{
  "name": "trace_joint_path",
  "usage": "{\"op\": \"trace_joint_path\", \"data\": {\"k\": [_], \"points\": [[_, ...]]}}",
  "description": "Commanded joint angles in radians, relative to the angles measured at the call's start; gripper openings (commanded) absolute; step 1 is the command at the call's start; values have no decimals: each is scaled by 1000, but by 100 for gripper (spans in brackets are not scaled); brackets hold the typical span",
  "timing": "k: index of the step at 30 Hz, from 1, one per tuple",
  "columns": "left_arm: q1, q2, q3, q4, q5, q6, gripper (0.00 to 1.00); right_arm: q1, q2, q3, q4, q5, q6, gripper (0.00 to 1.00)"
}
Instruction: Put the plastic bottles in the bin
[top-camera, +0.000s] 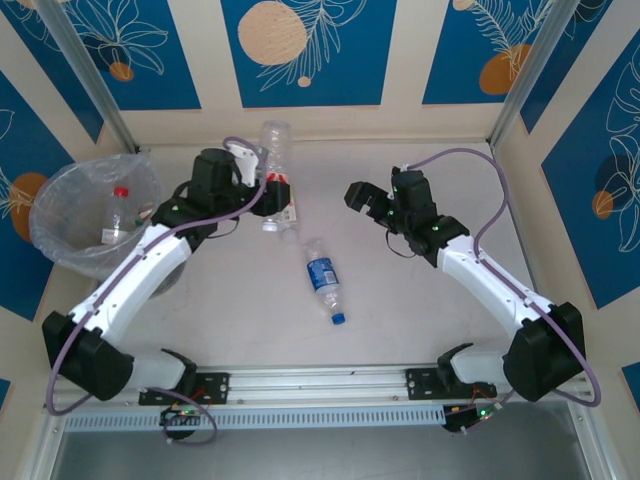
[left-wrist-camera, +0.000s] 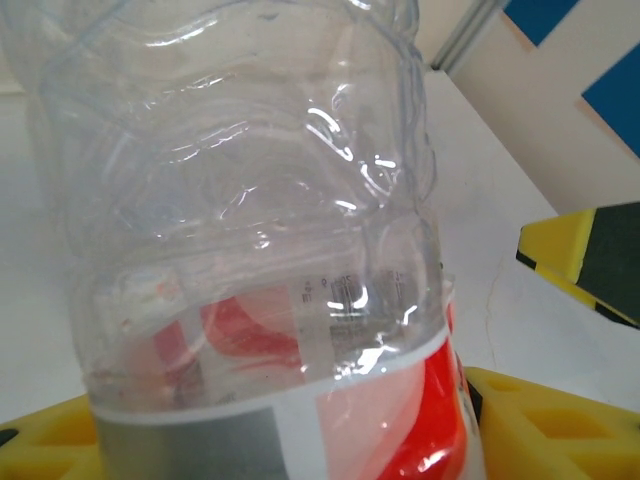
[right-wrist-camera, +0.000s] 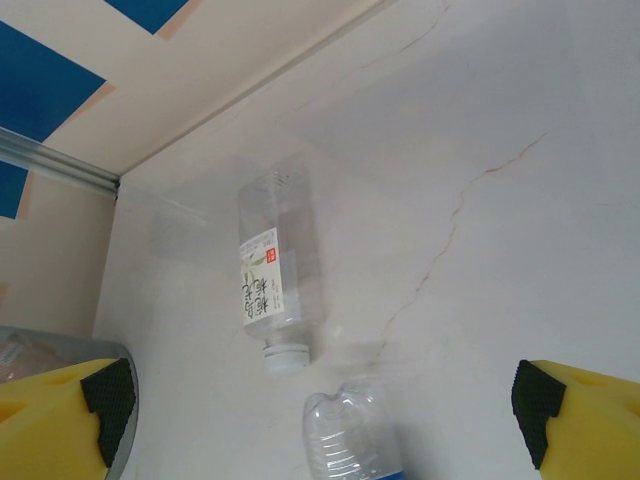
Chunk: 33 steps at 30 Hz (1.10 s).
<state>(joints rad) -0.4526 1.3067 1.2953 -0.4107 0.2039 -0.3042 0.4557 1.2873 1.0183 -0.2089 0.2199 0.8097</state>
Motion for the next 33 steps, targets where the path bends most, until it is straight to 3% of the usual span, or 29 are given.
{"op": "trace_joint_path", "data": {"k": [1,9,14,21,33], "points": [[58,-57,40,-87,-26,25,63,-5,28,31,32,-38,-20,100],[227,-159,118,-205,-49,55,64,-5,60,57,26,-60,-24,100],[303,-241,130,-225,-170,110,65,-5,56,49,25,-57,-20,100],[373,-274,130,-224,-354,58,66,-6,51,49,16,-58,-19,99],[586,-249,81,-170,-372,-37,66,-8,46,42,-4,-47,-20,100]]}}
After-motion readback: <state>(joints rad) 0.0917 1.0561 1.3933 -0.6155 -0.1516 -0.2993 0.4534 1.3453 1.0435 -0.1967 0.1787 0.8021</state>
